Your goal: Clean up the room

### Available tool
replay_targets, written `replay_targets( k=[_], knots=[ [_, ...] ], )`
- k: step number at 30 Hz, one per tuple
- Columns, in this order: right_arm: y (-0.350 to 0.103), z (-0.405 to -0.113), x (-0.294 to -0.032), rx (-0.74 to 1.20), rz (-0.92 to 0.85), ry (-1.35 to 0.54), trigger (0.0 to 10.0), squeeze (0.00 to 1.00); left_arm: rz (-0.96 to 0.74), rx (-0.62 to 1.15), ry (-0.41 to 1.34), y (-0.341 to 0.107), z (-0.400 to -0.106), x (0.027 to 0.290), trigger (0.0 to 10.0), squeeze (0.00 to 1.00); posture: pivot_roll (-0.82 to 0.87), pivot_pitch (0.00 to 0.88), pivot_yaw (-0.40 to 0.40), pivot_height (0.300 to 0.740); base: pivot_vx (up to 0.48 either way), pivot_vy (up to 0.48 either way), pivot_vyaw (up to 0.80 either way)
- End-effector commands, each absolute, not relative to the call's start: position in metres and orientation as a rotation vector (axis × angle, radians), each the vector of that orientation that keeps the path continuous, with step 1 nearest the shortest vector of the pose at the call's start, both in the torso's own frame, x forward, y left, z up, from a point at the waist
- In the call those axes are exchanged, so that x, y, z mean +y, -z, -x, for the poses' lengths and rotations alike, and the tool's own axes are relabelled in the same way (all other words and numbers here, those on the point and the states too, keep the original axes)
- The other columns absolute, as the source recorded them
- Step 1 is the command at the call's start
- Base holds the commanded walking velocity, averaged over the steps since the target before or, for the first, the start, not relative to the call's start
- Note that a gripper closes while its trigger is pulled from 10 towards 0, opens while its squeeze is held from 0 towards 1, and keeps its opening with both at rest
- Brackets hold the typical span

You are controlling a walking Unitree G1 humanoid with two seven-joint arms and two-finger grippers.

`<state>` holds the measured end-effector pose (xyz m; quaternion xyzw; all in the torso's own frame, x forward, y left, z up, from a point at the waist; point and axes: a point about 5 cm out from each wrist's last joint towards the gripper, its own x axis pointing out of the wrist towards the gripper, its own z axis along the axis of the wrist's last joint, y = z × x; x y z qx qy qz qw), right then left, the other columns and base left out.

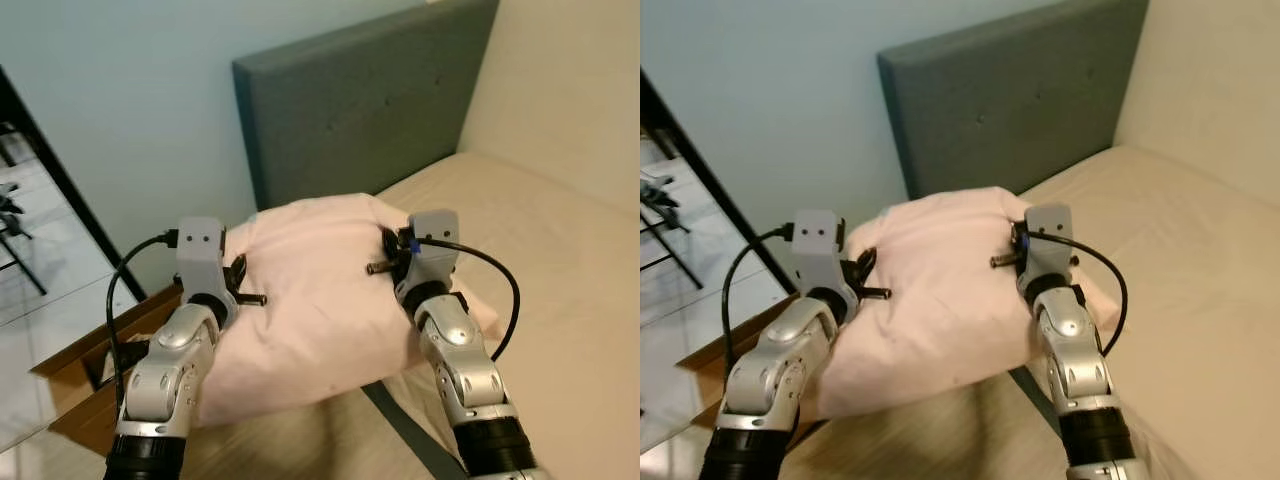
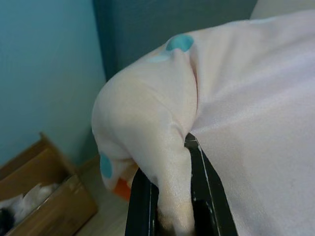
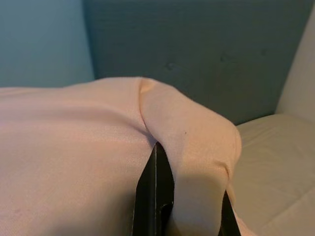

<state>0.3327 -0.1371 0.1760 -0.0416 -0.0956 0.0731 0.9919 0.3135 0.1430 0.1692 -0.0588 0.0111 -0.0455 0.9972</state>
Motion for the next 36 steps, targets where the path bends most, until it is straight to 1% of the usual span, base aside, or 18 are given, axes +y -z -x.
replay_targets(
  k=[1, 15, 32, 36],
  knots=[
    [-0.191, -0.3308, -0.141, -0.276, 0.082, -0.114, 10.0, 0.0, 0.127, -0.017, 0.048, -0.1743, -0.312, 0.1524, 10.0, 0.0, -0.08, 0.071, 0.04, 0.74, 0.375, 0.0, 0.0],
    [-0.1871, -0.3303, -0.14, -0.266, 0.088, -0.118, 10.0, 0.0, 0.137, -0.02, 0.032, -0.1731, -0.3104, 0.1559, 10.0, 0.0, -0.08, 0.073, 0.04, 0.74, 0.375, 0.0, 0.0],
    [-0.1874, -0.3311, -0.1459, -0.265, 0.096, -0.085, 10.0, 0.0, 0.135, -0.023, 0.043, -0.174, -0.3126, 0.1543, 10.0, 0.0, -0.08, 0.072, 0.044, 0.74, 0.357, 0.0, 0.0],
    [-0.1866, -0.3307, -0.1475, -0.257, 0.072, -0.079, 10.0, 0.0, 0.135, -0.024, 0.047, -0.1742, -0.313, 0.1535, 10.0, 0.0, -0.08, 0.074, 0.048, 0.74, 0.351, 0.0, 0.0]
  ],
)
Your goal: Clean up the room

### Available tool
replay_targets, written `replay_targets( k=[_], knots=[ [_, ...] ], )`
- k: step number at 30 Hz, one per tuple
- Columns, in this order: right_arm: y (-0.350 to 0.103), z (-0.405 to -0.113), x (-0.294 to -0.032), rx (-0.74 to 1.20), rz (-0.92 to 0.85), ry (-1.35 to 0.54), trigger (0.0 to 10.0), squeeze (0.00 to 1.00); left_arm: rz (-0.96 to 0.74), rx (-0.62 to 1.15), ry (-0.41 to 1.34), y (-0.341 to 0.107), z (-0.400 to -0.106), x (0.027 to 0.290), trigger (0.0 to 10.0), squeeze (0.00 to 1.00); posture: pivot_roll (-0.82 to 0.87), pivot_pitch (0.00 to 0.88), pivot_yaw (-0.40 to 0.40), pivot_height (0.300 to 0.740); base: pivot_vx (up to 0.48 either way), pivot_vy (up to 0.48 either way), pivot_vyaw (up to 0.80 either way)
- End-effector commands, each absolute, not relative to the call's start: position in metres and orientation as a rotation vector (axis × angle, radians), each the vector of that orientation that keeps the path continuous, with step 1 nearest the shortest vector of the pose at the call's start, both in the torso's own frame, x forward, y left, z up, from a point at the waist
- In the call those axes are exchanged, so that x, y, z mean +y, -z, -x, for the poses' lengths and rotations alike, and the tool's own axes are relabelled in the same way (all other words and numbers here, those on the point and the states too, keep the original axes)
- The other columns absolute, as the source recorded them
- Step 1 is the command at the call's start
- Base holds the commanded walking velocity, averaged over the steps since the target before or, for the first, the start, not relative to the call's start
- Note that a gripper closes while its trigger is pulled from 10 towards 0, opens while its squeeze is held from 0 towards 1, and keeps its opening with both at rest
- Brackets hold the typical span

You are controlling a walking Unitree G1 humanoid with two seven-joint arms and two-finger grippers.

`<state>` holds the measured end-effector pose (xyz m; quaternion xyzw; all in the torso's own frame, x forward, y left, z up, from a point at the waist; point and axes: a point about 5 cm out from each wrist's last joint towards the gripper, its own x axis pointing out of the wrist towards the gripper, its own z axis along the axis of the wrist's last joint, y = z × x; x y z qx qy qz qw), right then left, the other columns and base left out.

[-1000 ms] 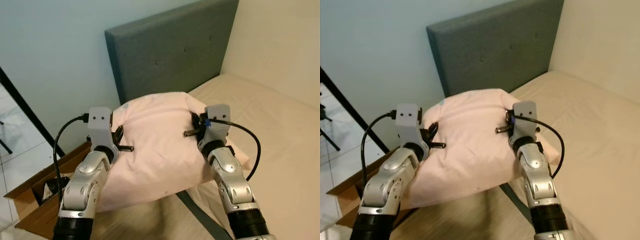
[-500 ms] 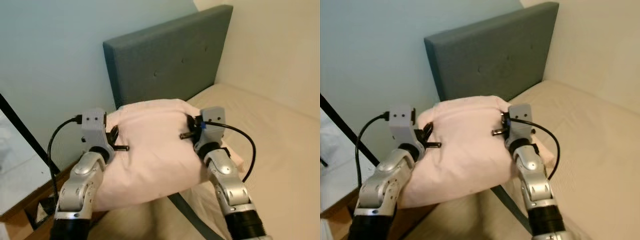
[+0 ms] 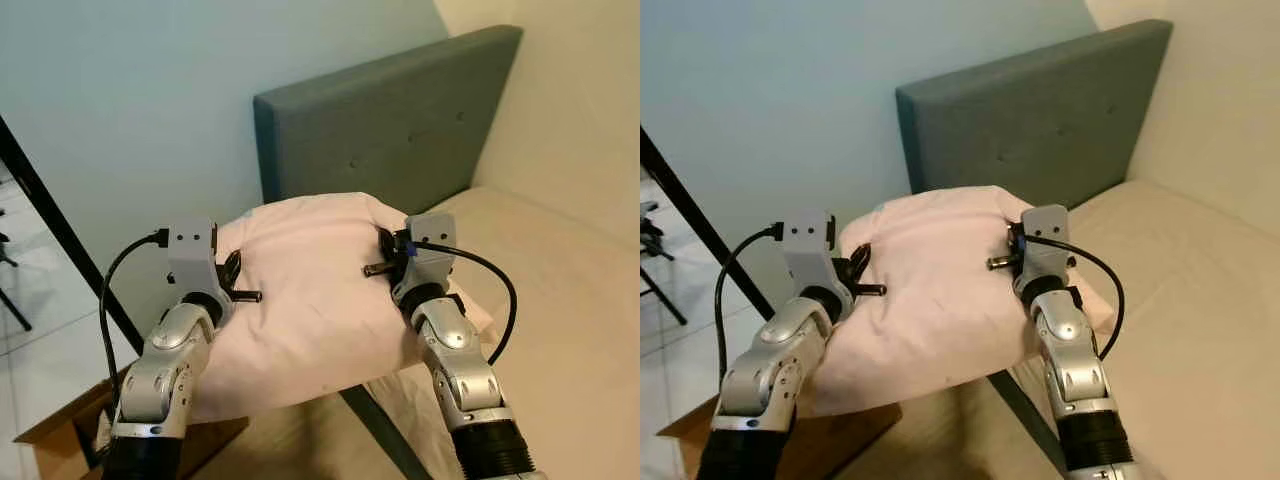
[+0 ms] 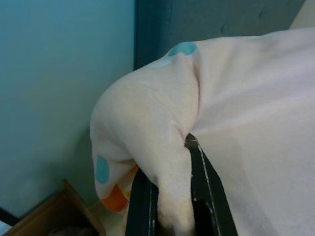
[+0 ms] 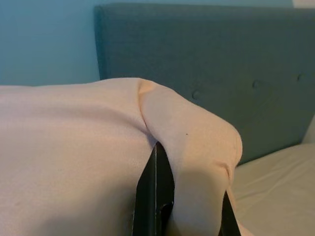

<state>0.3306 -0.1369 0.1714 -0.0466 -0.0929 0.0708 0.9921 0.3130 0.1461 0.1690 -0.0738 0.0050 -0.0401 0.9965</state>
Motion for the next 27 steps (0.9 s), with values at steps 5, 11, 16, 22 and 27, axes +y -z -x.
replay_targets(
  k=[5, 11, 16, 22, 27],
  knots=[
    [-0.185, -0.33, -0.148, -0.246, 0.052, -0.073, 10.0, 0.0, 0.136, -0.024, 0.06, -0.174, -0.312, 0.153, 10.0, 0.0, -0.08, 0.074, 0.048, 0.74, 0.349, 0.0, -0.62],
    [-0.191, -0.33, -0.149, -0.267, 0.066, -0.05, 10.0, 0.0, 0.147, -0.024, 0.106, -0.175, -0.311, 0.15, 10.0, 0.0, -0.08, 0.076, 0.051, 0.74, 0.344, 0.0, -0.8],
    [-0.196, -0.328, -0.152, -0.284, 0.057, -0.021, 10.0, 0.0, 0.153, -0.014, 0.202, -0.174, -0.308, 0.14, 10.0, 0.0, -0.08, 0.076, 0.051, 0.74, 0.333, 0.0, -0.66],
    [-0.199, -0.328, -0.158, -0.3, 0.083, 0.038, 10.0, 0.0, 0.145, -0.002, 0.305, -0.173, -0.305, 0.126, 10.0, 0.0, -0.08, 0.077, 0.055, 0.74, 0.316, 0.0, 0.0],
    [-0.202, -0.329, -0.16, -0.32, 0.069, 0.037, 10.0, 0.0, 0.134, -0.016, 0.206, -0.175, -0.311, 0.139, 10.0, 0.0, -0.08, 0.078, 0.057, 0.74, 0.309, 0.0, 0.0]
  ],
)
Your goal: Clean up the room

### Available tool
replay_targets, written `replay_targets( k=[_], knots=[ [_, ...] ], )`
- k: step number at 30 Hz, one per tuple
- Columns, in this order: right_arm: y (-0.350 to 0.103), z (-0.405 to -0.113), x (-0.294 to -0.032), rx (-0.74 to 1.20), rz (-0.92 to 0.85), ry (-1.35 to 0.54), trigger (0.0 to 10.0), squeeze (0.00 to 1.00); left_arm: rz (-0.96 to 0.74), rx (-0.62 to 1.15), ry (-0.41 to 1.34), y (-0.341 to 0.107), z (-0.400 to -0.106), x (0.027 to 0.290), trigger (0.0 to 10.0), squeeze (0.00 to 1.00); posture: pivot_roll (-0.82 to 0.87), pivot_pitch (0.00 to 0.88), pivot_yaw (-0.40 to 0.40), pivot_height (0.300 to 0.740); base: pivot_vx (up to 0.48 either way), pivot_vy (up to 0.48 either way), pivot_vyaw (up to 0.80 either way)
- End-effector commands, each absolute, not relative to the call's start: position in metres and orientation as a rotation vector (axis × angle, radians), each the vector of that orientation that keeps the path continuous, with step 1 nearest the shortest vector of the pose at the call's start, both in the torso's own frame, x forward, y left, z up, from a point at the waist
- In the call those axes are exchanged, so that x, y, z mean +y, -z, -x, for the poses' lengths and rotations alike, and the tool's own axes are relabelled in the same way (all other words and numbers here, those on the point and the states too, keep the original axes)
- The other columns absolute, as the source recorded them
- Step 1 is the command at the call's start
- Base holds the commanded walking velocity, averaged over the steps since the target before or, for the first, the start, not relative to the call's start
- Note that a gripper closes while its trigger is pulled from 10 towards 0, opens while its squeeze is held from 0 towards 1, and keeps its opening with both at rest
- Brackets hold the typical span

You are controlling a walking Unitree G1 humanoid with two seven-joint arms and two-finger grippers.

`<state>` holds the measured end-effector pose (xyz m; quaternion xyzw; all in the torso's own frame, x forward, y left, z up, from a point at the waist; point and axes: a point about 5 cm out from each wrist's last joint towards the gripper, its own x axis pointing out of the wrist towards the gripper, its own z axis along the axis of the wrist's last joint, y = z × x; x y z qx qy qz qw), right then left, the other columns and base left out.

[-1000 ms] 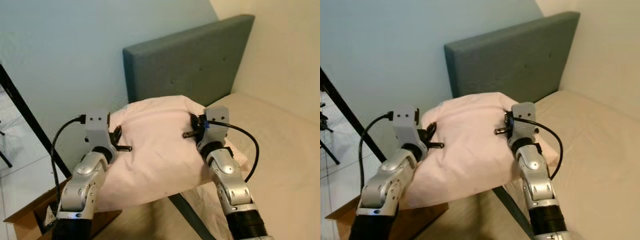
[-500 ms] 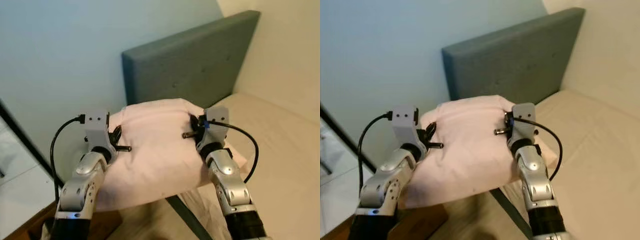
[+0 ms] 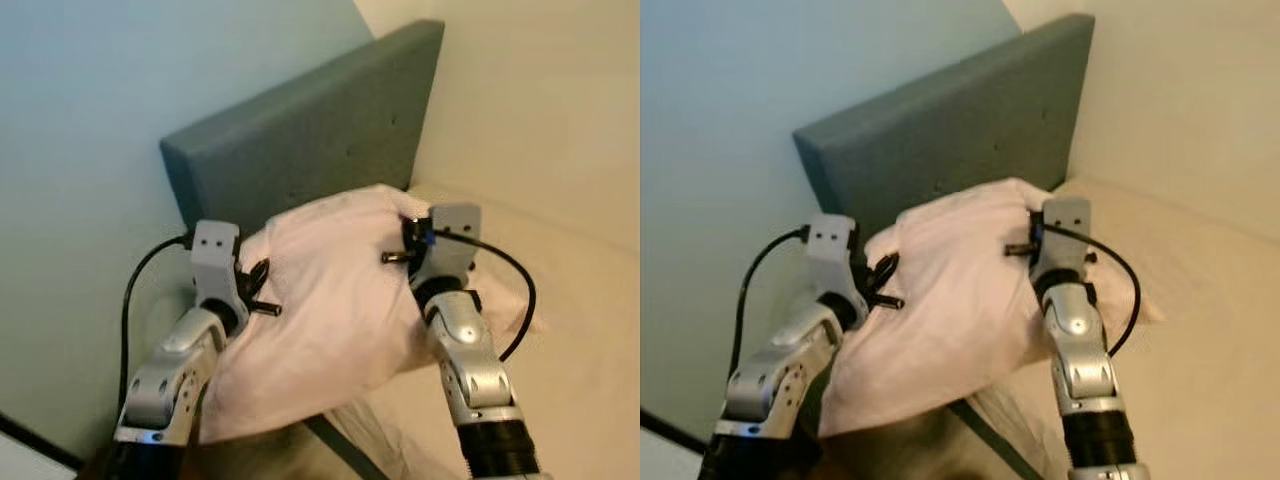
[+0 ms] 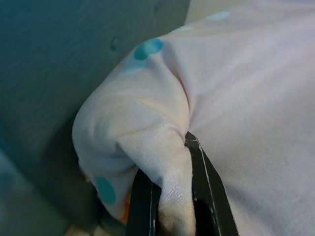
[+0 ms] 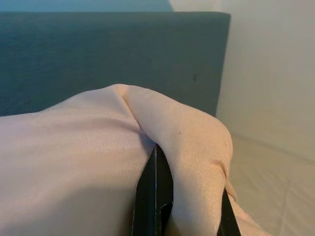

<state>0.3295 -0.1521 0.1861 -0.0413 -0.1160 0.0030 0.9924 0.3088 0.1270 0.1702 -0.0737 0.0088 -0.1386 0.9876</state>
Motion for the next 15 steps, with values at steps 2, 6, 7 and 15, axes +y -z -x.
replay_targets(
  k=[2, 6, 7, 15],
  knots=[
    [-0.2, -0.329, -0.158, -0.313, 0.066, 0.025, 10.0, 0.0, 0.128, -0.025, 0.157, -0.176, -0.315, 0.15, 10.0, 0.0, -0.08, 0.078, 0.057, 0.74, 0.302, 0.0, 0.0],
    [-0.198, -0.329, -0.156, -0.302, 0.061, 0.013, 10.0, 0.0, 0.112, -0.035, 0.115, -0.179, -0.316, 0.16, 10.0, 0.0, -0.08, 0.078, 0.057, 0.74, 0.296, 0.0, 0.0],
    [-0.195, -0.329, -0.153, -0.286, 0.056, -0.001, 10.0, 0.0, 0.107, -0.036, 0.101, -0.179, -0.316, 0.165, 10.0, 0.0, -0.08, 0.073, 0.054, 0.74, 0.289, 0.0, 0.0],
    [-0.189, -0.328, -0.15, -0.258, 0.056, -0.024, 10.0, 0.0, 0.089, -0.027, 0.072, -0.177, -0.316, 0.169, 10.0, 0.0, -0.08, 0.071, 0.052, 0.74, 0.178, 0.0, 0.0]
  ],
)
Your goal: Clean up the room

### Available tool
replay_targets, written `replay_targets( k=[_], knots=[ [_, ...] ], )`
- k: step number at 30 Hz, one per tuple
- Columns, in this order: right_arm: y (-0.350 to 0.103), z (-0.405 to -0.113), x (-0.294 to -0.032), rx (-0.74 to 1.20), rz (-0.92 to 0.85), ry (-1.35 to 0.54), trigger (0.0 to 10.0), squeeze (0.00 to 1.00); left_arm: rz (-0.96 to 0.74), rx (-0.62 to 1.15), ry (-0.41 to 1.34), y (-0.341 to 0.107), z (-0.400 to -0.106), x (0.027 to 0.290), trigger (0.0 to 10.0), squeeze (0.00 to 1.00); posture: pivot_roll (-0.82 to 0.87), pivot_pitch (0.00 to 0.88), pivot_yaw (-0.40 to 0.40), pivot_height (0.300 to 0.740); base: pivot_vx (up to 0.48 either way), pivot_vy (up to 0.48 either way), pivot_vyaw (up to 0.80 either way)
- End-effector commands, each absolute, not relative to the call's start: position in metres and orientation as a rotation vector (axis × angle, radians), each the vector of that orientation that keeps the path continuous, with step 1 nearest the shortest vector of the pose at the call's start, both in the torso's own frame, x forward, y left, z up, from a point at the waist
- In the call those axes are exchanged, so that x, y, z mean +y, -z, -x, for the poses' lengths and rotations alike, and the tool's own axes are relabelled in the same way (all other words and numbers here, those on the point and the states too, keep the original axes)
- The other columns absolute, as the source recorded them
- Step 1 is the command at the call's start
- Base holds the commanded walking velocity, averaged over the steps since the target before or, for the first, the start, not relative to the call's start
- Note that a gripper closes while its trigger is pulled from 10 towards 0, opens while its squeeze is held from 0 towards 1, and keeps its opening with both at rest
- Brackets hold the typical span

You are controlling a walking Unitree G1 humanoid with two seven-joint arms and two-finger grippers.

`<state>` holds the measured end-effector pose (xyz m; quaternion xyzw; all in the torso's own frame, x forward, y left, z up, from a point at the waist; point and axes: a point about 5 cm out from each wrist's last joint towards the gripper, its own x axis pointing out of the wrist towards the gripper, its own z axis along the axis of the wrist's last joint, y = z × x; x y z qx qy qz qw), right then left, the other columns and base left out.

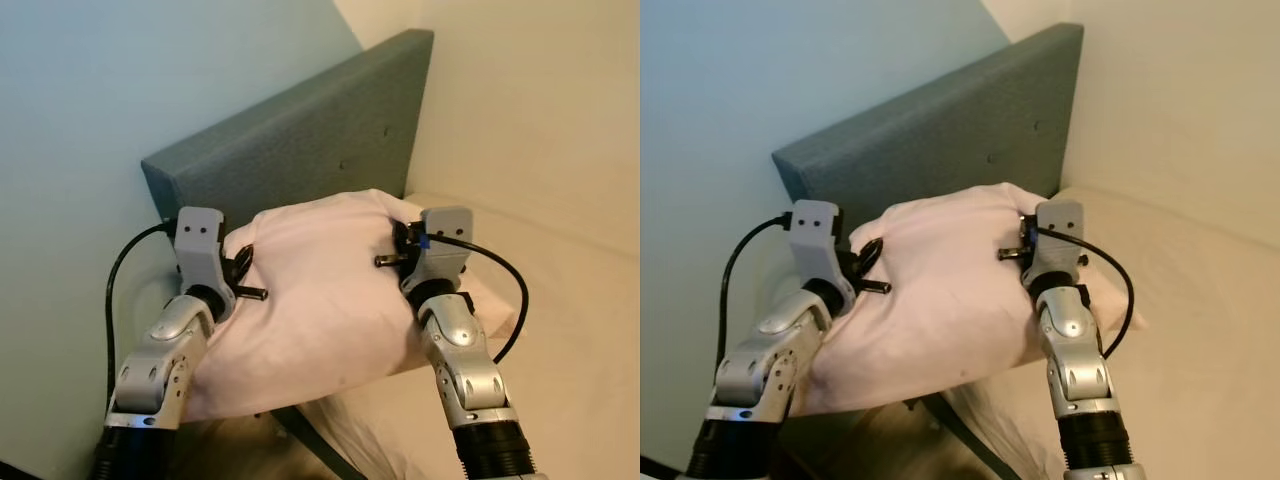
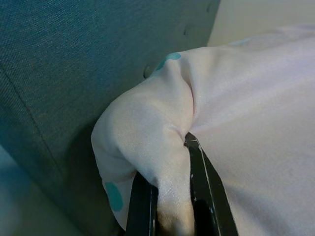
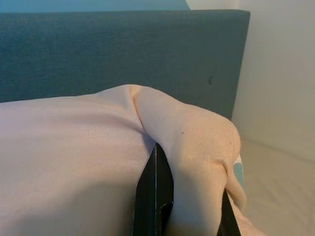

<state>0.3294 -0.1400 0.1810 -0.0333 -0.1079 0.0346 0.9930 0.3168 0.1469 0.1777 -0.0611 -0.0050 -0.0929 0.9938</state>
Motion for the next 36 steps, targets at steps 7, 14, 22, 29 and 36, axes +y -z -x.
replay_targets(
  k=[7, 14, 22, 29, 36],
  knots=[
    [-0.1879, -0.3283, -0.1513, -0.253, 0.054, -0.021, 10.0, 0.0, 0.081, -0.019, 0.07, -0.1755, -0.317, 0.1688, 10.0, 0.0, -0.08, 0.063, 0.05, 0.74, 0.0, 0.0, 0.0],
    [-0.184, -0.3283, -0.1517, -0.234, 0.036, -0.015, 10.0, 0.0, 0.068, -0.023, 0.079, -0.1757, -0.3178, 0.1663, 10.0, 0.0, -0.08, 0.065, 0.05, 0.74, 0.0, 0.0, 0.0],
    [-0.182, -0.3273, -0.1526, -0.228, 0.025, -0.011, 10.0, 0.0, 0.067, -0.024, 0.085, -0.1757, -0.3177, 0.1636, 10.0, 0.0, -0.08, 0.067, 0.055, 0.74, 0.0, 0.0, -0.74],
    [-0.1812, -0.327, -0.1527, -0.222, 0.017, -0.007, 10.0, 0.0, 0.065, -0.022, 0.09, -0.1756, -0.3185, 0.1629, 10.0, 0.0, -0.08, 0.067, 0.056, 0.74, 0.0, 0.0, -0.8],
    [-0.1811, -0.3271, -0.1525, -0.221, 0.016, -0.009, 10.0, 0.0, 0.07, -0.024, 0.087, -0.1754, -0.3187, 0.1631, 10.0, 0.0, -0.08, 0.069, 0.057, 0.74, 0.0, 0.0, -0.8]
  ],
)
